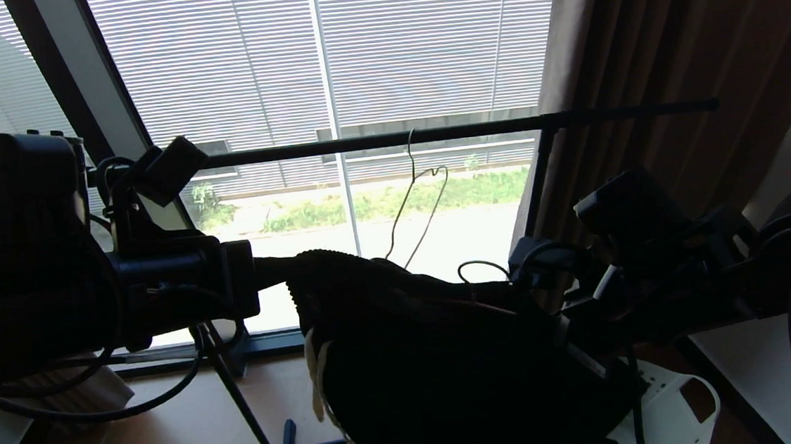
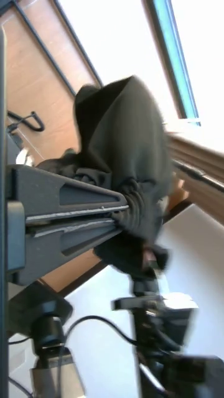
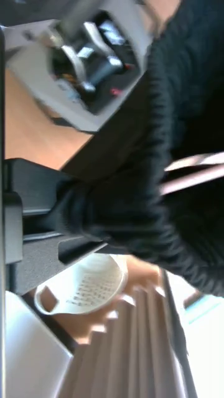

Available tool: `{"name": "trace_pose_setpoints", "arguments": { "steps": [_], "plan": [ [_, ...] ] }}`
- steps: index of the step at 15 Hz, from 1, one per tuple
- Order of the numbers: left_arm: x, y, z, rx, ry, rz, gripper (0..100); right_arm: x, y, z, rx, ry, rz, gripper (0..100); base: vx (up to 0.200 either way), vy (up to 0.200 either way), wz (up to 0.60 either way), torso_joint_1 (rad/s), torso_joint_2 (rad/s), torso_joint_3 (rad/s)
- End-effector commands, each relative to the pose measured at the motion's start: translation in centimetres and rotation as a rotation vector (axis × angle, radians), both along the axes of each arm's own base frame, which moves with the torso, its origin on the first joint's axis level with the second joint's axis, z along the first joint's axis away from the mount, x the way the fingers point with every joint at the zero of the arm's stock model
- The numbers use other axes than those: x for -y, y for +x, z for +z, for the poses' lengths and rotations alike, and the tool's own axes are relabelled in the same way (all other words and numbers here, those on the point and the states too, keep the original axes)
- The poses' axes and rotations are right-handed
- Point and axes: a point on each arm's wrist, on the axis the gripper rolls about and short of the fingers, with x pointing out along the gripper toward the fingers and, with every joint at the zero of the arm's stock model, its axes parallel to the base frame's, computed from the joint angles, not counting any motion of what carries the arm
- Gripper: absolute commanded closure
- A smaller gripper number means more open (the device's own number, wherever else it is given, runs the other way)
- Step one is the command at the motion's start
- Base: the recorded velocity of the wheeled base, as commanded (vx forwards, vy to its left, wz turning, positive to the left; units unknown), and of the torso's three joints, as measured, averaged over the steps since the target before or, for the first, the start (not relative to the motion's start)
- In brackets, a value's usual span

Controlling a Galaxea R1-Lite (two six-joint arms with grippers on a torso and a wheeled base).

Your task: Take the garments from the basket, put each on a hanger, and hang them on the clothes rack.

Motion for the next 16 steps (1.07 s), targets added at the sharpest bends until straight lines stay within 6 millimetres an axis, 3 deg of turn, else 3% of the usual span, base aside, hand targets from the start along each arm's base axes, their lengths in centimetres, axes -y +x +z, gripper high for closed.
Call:
{"name": "trace_pose_setpoints", "arguments": {
  "steps": [1,4,10,16],
  "plan": [
    [0.8,-0.7,-1.4,-0.043,0.030,-0.045,100,0.3,-0.4,0.9,0.034,0.032,-0.006,100,0.000,0.000,0.00,0.000,0.00,0.000],
    [2.9,-0.8,-3.3,-0.090,0.089,-0.080,100,0.4,-0.9,2.4,0.070,0.083,-0.019,100,0.000,0.000,0.00,0.000,0.00,0.000],
    [5.8,-1.2,-3.5,-0.081,0.117,-0.138,100,-1.0,-1.4,2.6,0.089,0.147,0.002,100,0.000,0.000,0.00,0.000,0.00,0.000],
    [7.0,-2.3,-3.7,-0.072,0.142,-0.157,100,-0.8,-2.2,0.7,0.125,0.283,0.091,100,0.000,0.000,0.00,0.000,0.00,0.000]
  ]
}}
